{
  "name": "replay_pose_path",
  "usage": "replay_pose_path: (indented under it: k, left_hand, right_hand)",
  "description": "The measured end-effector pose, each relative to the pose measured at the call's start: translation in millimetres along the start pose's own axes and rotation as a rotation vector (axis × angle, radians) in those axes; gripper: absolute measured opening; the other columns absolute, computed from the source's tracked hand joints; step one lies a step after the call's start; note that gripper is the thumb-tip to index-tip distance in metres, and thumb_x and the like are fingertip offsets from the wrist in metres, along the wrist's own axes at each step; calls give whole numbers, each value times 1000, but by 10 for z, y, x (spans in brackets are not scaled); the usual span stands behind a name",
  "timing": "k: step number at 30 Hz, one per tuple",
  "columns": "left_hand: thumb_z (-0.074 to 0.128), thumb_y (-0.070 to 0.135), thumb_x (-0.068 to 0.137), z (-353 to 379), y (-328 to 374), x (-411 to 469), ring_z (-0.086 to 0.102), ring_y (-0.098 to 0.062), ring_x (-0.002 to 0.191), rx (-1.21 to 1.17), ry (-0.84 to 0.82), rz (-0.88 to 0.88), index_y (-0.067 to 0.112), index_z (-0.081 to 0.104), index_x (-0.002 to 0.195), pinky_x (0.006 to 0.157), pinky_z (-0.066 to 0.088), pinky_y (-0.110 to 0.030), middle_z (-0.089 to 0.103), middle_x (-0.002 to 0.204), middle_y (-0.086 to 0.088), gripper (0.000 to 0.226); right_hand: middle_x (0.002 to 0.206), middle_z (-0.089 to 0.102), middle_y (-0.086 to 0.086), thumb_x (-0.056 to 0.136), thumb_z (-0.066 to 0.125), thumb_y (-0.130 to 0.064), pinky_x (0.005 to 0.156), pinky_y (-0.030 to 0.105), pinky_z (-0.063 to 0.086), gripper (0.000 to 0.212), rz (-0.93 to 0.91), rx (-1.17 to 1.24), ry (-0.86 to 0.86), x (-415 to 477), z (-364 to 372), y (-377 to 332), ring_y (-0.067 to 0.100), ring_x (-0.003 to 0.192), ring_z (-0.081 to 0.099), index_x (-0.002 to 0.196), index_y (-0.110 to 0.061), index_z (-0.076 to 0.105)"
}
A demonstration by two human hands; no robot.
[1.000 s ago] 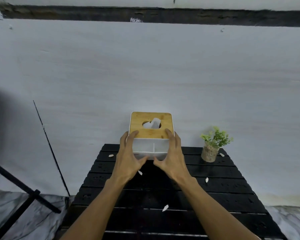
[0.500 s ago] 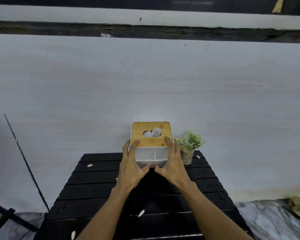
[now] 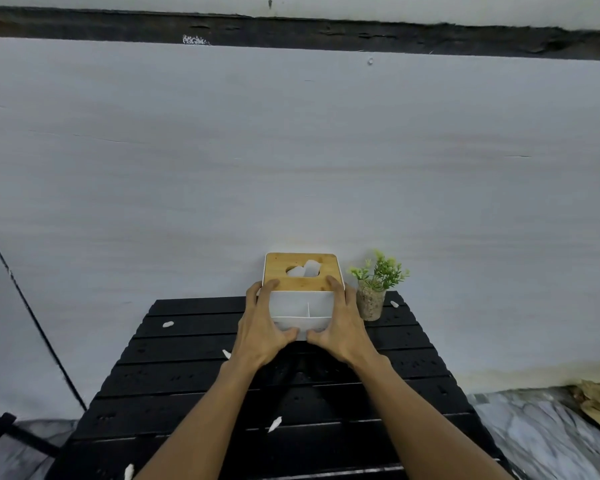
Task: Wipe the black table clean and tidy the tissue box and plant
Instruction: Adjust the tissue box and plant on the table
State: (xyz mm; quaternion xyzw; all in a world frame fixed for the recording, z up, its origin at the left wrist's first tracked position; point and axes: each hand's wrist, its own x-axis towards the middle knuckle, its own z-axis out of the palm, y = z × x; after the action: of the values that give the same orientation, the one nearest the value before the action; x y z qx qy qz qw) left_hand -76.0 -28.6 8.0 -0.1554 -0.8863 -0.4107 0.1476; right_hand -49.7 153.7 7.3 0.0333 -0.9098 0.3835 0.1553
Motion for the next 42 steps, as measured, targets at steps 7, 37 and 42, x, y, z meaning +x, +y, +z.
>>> replay_pose_path:
  k: [7, 37, 42]
  left_hand:
    - [83, 37, 63, 3, -48, -17, 45, -8, 105, -10, -11, -33, 31, 33, 139, 84, 50, -34, 30, 140, 8, 92]
    - [71, 47, 81, -662, 539, -1559, 28, -2, 129, 1, -61, -43, 37, 34, 142, 108, 37, -36, 34, 144, 16, 72]
    - [61, 45, 90, -763, 637, -2136, 31, -1, 130, 46, -49, -22, 32, 49, 132, 108, 32, -26, 45, 134, 19, 46]
  right_hand:
    - [152, 24, 6, 69, 83, -31, 98, 37, 47, 110, 34, -55, -41, 56, 3, 31, 29, 131, 44, 157, -22, 16]
    - [149, 40, -7, 87, 69, -49, 106, 29, 43, 80, 74, -130, -27, -1494, -788, -149, 11, 133, 46, 154, -26, 31]
    - [134, 58, -4, 100, 55, -41, 99, 29, 47, 39, 83, -276, 76, -2247, -1122, 84, 18, 125, 55, 135, -22, 57]
